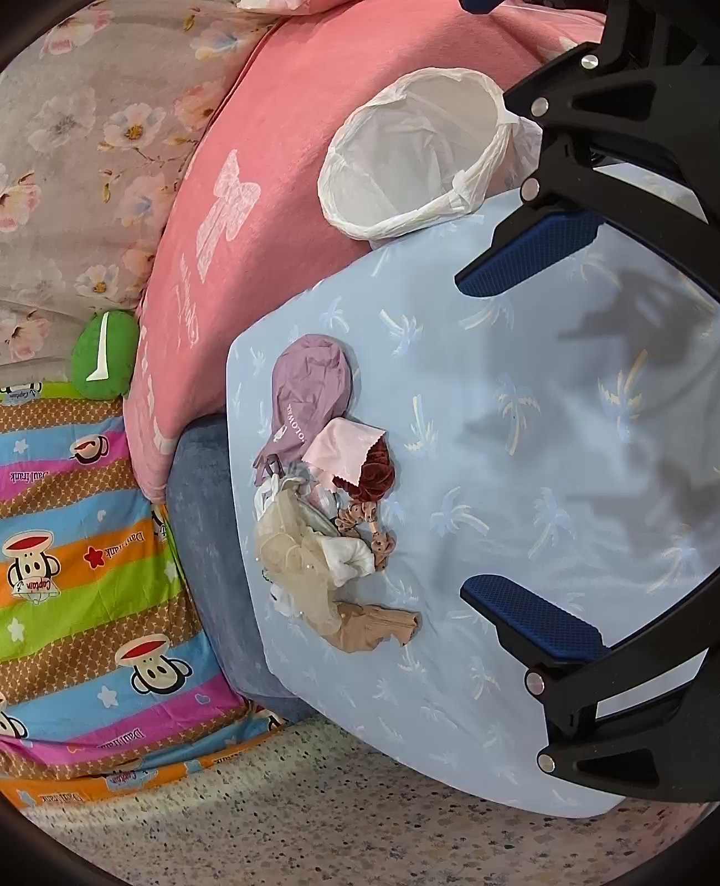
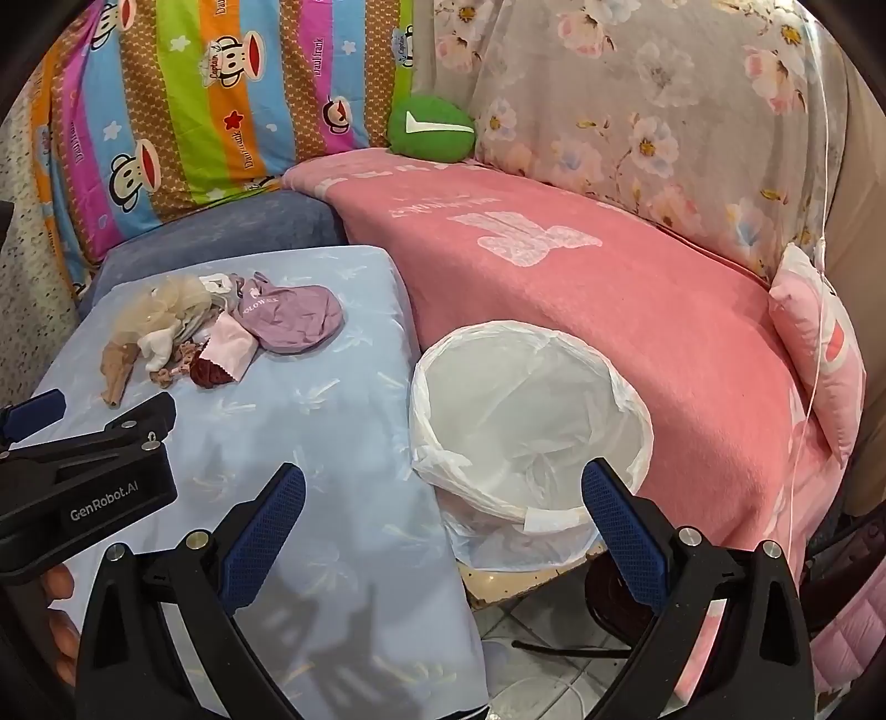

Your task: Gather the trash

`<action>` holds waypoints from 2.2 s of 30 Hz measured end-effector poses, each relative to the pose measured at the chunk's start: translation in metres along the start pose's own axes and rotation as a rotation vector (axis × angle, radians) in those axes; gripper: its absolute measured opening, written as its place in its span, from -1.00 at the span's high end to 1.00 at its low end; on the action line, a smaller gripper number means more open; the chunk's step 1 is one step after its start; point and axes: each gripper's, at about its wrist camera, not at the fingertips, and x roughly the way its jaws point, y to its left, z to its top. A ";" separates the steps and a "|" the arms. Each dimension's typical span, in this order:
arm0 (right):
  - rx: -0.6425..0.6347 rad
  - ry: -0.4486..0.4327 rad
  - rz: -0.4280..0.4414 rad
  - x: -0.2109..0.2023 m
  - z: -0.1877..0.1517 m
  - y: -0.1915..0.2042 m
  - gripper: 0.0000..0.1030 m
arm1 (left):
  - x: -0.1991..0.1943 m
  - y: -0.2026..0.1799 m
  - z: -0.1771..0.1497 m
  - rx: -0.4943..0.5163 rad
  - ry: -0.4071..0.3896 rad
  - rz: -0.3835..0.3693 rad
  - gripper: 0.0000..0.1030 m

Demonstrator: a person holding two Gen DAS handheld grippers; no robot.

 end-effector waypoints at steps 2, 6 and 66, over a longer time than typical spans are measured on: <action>-0.004 -0.001 0.000 -0.001 0.000 0.001 -0.88 | 0.000 0.001 0.000 -0.001 0.000 0.001 -0.87; -0.008 -0.005 0.000 -0.003 0.000 0.002 -0.88 | -0.002 0.005 0.000 -0.005 -0.004 0.001 -0.87; -0.012 -0.036 0.003 -0.013 0.008 0.003 -0.88 | -0.014 0.007 0.005 0.000 -0.036 -0.003 -0.87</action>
